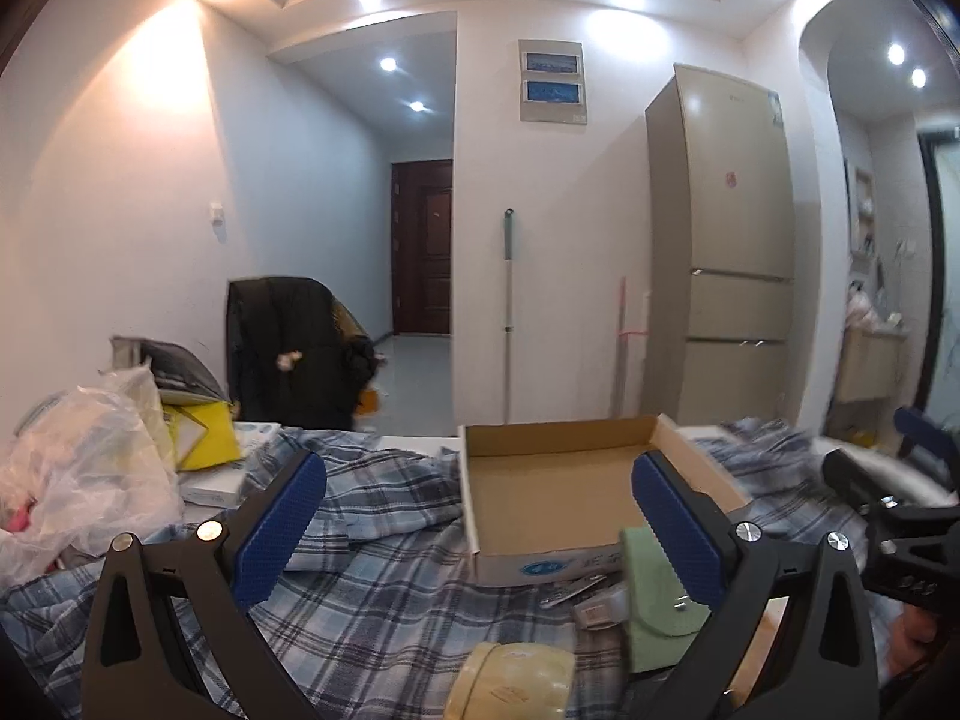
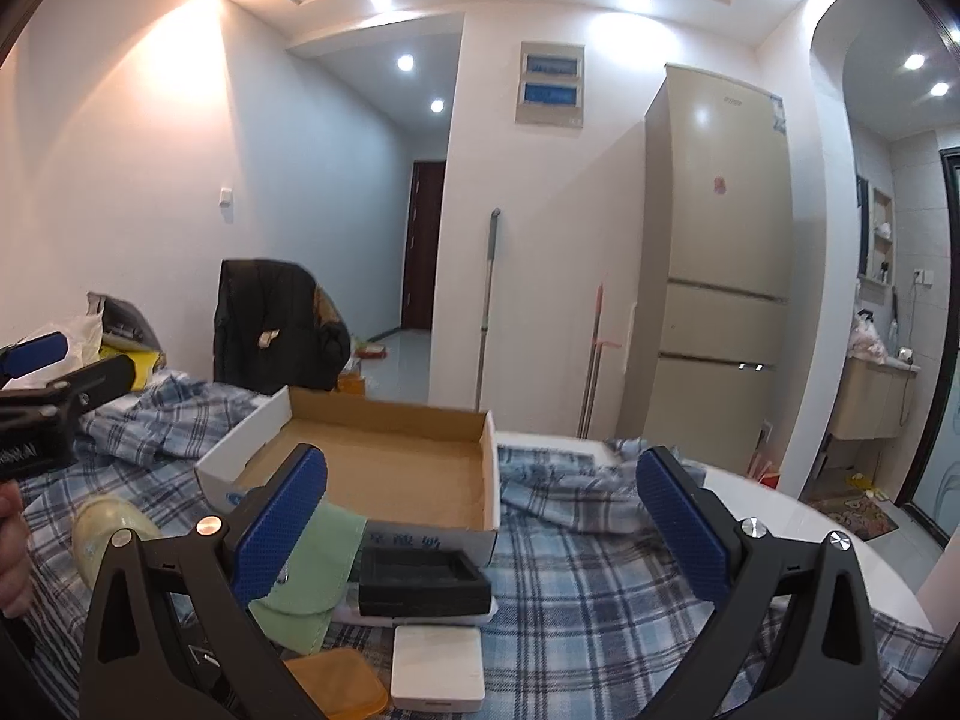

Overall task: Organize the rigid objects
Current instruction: 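Reach the left gripper to the cream round tin and grasp it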

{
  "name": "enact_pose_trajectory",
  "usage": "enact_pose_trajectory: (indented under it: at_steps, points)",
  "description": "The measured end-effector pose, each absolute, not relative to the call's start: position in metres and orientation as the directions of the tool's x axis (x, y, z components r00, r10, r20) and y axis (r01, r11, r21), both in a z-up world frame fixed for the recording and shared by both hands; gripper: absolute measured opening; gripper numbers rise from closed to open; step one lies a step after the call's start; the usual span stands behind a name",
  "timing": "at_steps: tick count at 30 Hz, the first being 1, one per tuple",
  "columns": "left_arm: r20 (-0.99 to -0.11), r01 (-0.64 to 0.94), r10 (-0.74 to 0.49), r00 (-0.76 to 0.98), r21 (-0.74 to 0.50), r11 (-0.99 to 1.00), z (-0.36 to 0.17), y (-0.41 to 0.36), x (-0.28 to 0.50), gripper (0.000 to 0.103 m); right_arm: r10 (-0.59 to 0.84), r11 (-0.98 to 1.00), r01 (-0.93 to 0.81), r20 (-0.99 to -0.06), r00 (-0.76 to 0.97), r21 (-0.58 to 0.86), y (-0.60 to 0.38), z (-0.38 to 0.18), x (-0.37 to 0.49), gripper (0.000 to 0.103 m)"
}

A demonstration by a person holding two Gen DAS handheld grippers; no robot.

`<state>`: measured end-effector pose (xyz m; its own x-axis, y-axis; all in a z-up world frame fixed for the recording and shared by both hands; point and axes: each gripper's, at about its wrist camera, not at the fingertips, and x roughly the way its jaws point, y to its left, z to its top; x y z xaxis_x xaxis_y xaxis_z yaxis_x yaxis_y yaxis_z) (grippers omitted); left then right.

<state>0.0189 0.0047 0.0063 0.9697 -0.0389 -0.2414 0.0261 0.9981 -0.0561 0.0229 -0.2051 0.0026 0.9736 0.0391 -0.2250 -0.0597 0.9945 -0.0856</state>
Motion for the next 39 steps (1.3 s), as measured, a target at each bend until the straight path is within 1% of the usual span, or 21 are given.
enact_pose_trajectory:
  at_steps: [3, 5, 8, 9, 11, 13, 15, 17, 19, 21, 24, 34, 35, 39]
  points:
    - [-0.237, 0.050, -0.076, 0.969, -0.116, 0.992, 0.024, 0.020, 0.010, 0.103, 0.062, 0.996, -0.077, -0.239, 0.969, -0.055, -0.212, 0.021, 0.021, 0.103]
    - [-0.236, 0.049, -0.071, 0.969, -0.095, 0.994, 0.032, 0.027, 0.005, 0.103, 0.096, 0.995, -0.103, -0.257, 0.962, -0.015, -0.218, 0.033, 0.020, 0.103]
    - [-0.240, 0.002, -0.017, 0.971, -0.062, 0.998, 0.034, 0.036, -0.002, 0.103, 0.120, 0.993, -0.118, -0.290, 0.950, 0.023, -0.223, 0.045, 0.018, 0.103]
    - [-0.262, -0.008, -0.011, 0.965, -0.069, 0.998, 0.032, 0.041, -0.002, 0.103, 0.120, 0.993, -0.117, -0.303, 0.946, 0.027, -0.224, 0.046, 0.018, 0.103]
    - [-0.316, 0.015, -0.043, 0.948, -0.089, 0.996, 0.028, 0.046, 0.002, 0.103, 0.116, 0.993, -0.113, -0.346, 0.931, 0.031, -0.224, 0.045, 0.020, 0.103]
    - [-0.397, 0.044, -0.082, 0.914, -0.103, 0.994, 0.019, 0.048, 0.008, 0.103, 0.130, 0.991, -0.122, -0.377, 0.917, 0.045, -0.223, 0.042, 0.020, 0.103]
    - [-0.444, 0.068, -0.109, 0.889, -0.107, 0.992, 0.010, 0.046, 0.010, 0.103, 0.129, 0.992, -0.122, -0.397, 0.909, 0.043, -0.223, 0.039, 0.018, 0.103]
    - [-0.488, 0.100, -0.135, 0.862, -0.097, 0.990, 0.001, 0.038, 0.011, 0.103, 0.120, 0.993, -0.118, -0.397, 0.910, 0.030, -0.223, 0.038, 0.015, 0.103]
    - [-0.524, 0.132, -0.144, 0.839, -0.062, 0.989, -0.006, 0.027, 0.013, 0.103, 0.106, 0.994, -0.109, -0.395, 0.913, 0.015, -0.224, 0.037, 0.012, 0.103]
    - [-0.555, 0.150, -0.138, 0.820, -0.024, 0.988, -0.013, 0.017, 0.016, 0.103, 0.108, 0.994, -0.107, -0.393, 0.913, 0.024, -0.227, 0.034, 0.009, 0.103]
    - [-0.615, 0.173, -0.143, 0.776, -0.011, 0.985, -0.023, 0.007, 0.025, 0.103, 0.110, 0.994, -0.102, -0.403, 0.908, 0.042, -0.230, 0.027, 0.010, 0.103]
    - [-0.688, 0.192, -0.084, 0.720, 0.081, 0.978, -0.047, -0.008, 0.036, 0.103, 0.109, 0.994, -0.104, -0.452, 0.885, 0.037, -0.235, 0.009, 0.019, 0.103]
    - [-0.699, 0.197, -0.084, 0.711, 0.083, 0.977, -0.050, -0.009, 0.038, 0.103, 0.107, 0.994, -0.104, -0.455, 0.884, 0.031, -0.234, 0.007, 0.020, 0.103]
    - [-0.735, 0.201, -0.120, 0.668, 0.022, 0.979, -0.055, -0.006, 0.046, 0.103, 0.103, 0.994, -0.106, -0.452, 0.886, 0.017, -0.231, 0.006, 0.018, 0.103]
